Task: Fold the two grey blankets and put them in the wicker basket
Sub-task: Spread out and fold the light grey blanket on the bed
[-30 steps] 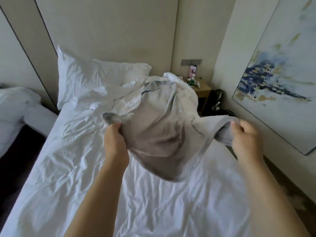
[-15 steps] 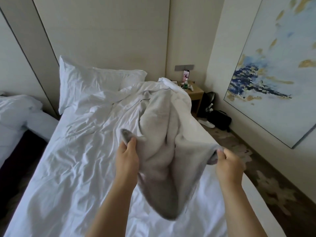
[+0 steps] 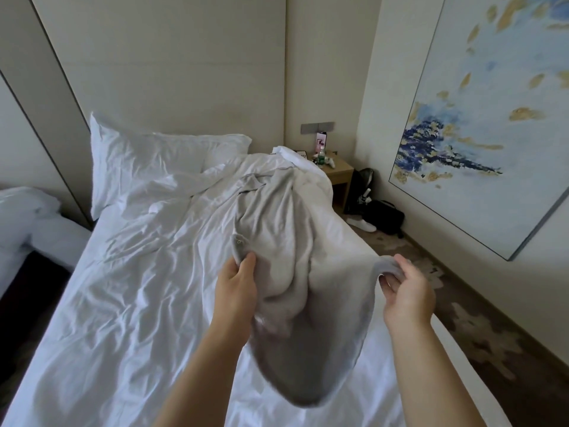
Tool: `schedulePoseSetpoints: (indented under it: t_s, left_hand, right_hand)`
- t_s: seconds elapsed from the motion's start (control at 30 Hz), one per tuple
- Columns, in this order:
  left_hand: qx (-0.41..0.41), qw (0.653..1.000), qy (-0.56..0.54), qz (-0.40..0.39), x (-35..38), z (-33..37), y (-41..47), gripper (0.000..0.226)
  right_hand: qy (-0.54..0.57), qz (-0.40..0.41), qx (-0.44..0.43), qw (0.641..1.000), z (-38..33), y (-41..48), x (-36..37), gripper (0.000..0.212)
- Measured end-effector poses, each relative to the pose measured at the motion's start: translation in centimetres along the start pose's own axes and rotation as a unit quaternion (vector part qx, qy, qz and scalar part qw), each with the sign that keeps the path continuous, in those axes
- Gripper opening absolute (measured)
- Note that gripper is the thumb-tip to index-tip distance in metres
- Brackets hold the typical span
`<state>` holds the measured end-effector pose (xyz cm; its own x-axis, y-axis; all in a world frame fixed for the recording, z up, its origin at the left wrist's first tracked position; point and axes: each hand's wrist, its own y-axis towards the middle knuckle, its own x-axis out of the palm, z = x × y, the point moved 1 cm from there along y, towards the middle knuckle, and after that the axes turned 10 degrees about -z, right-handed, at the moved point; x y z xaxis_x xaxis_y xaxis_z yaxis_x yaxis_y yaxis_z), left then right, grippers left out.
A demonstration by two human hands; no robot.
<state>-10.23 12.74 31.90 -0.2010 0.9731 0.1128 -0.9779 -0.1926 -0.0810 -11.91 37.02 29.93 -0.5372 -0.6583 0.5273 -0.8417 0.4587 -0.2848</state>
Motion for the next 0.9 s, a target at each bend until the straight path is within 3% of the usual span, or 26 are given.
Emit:
schedulePoseSetpoints:
  t_s: [0.1,0.2,0.27,0.33,0.37,0.43,0.47,0.5,0.57,0.63,0.9]
  left_hand:
    - [0.003,1.000,0.005,-0.010,0.1,0.3,0.1,0.033]
    - [-0.007,1.000,0.014,-0.018,-0.2,0.6,0.4,0.033]
    - [-0.011,0.999,0.020,-0.025,-0.3,0.7,0.7,0.037]
    - [-0.011,0.999,0.027,-0.024,-0.1,0.8,1.0,0.037]
    - [-0.010,0.999,0.033,-0.024,0.0,0.9,1.1,0.036]
    - [-0.011,0.999,0.040,-0.033,0.2,1.1,1.3,0.029]
    - [-0.012,0.998,0.043,-0.038,0.1,1.2,1.4,0.026]
    - [-0.010,0.998,0.048,-0.041,-0.2,1.3,1.5,0.025]
    - [0.005,0.997,0.055,-0.051,-0.9,1.6,1.8,0.024]
    - [0.014,0.995,0.048,-0.083,-1.2,1.8,2.1,0.024]
    - [-0.040,0.994,-0.021,-0.101,-2.2,1.4,3.5,0.025]
  right_hand:
    - [0.136,0.030,0.022,0.990,-0.6,0.1,0.0,0.003]
    - [0.201,0.033,-0.008,0.979,-1.7,0.4,0.5,0.010]
    - [0.177,-0.053,-0.066,0.981,-2.7,-0.3,2.5,0.020]
    - [0.067,-0.218,-0.106,0.968,-2.2,-2.5,6.3,0.027]
    - [-0.041,-0.297,-0.110,0.948,-1.2,-4.0,8.5,0.028]
    - [-0.297,-0.424,-0.126,0.846,1.7,-6.7,11.8,0.034]
    - [-0.368,-0.447,-0.140,0.803,3.1,-7.6,12.6,0.037]
    - [-0.390,-0.442,-0.157,0.792,3.8,-8.0,13.0,0.037]
    - [-0.386,-0.398,-0.165,0.816,4.2,-7.9,13.2,0.028]
    - [-0.420,-0.367,-0.166,0.813,4.6,-7.5,13.2,0.022]
    - [-0.419,-0.402,-0.137,0.802,6.4,-6.5,14.1,0.025]
